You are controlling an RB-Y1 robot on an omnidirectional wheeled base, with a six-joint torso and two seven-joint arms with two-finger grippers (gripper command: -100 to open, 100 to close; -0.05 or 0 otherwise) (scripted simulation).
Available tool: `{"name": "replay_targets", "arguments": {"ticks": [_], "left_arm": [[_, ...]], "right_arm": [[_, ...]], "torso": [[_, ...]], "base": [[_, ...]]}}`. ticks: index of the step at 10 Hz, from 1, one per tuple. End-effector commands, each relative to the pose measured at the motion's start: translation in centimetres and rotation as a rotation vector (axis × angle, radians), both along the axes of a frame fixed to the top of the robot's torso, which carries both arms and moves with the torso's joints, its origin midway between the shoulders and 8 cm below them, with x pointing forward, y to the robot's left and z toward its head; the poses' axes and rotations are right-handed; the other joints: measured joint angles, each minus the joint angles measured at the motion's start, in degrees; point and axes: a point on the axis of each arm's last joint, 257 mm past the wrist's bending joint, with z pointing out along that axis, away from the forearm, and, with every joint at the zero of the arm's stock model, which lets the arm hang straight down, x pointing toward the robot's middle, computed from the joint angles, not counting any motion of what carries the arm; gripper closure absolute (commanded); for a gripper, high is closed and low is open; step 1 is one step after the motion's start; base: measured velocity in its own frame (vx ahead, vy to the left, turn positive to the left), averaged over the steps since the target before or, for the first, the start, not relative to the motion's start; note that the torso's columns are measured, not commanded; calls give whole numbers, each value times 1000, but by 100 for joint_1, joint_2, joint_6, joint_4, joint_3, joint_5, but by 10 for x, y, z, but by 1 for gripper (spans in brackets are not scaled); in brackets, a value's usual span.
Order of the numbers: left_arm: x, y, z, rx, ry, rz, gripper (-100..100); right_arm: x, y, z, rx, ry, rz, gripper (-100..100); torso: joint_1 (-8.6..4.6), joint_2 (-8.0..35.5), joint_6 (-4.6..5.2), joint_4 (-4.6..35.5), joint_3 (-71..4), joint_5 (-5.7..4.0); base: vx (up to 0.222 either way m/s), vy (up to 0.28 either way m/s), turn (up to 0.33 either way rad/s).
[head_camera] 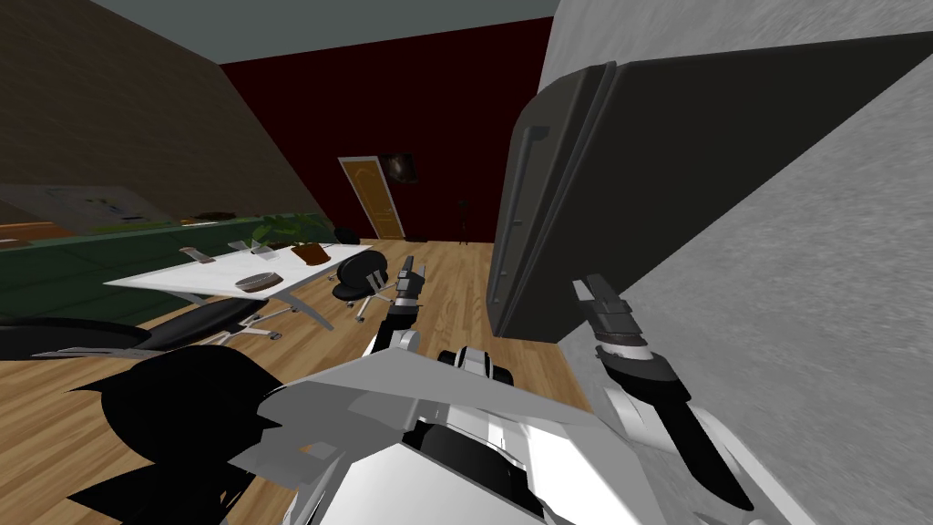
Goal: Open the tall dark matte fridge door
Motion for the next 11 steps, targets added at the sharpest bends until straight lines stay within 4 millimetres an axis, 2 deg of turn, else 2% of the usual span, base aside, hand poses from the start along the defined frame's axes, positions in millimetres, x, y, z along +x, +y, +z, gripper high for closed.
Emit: {"name": "replay_targets", "arguments": {"ticks": [1,3,4,6,7,9,10,11], "left_arm": [[0,0,0,0,0,0,0],[0,0,0,0,0,0,0],[0,0,0,0,0,0,0],[0,0,0,0,0,0,0],[0,0,0,0,0,0,0],[0,0,0,0,0,0,0],[0,0,0,0,0,0,0],[0,0,0,0,0,0,0]], "right_arm": [[8,-5,-7,-91,22,-6,-100],[8,-1,-7,-141,29,17,-100],[15,-9,-12,-192,42,-7,-100],[16,-5,-13,-248,48,18,-100],[24,-15,-17,-299,59,-8,-100],[24,-11,-17,-356,64,16,-100],[32,-23,-20,-407,74,-14,-100],[33,-21,-19,-435,75,-2,-100]], "torso": [[-6,0,0,0,0,-2],[-2,-1,0,0,-1,0],[-9,3,0,1,2,-3],[-1,0,0,0,0,0],[-6,2,0,0,1,-2],[-1,0,0,0,0,0],[-7,1,0,0,1,-2],[-3,0,1,0,0,-2]], "base": [[14,41,-23],[6,29,-13],[9,34,-31],[5,30,-9],[6,37,-28],[4,30,-11],[6,37,-31],[2,41,-23]]}}
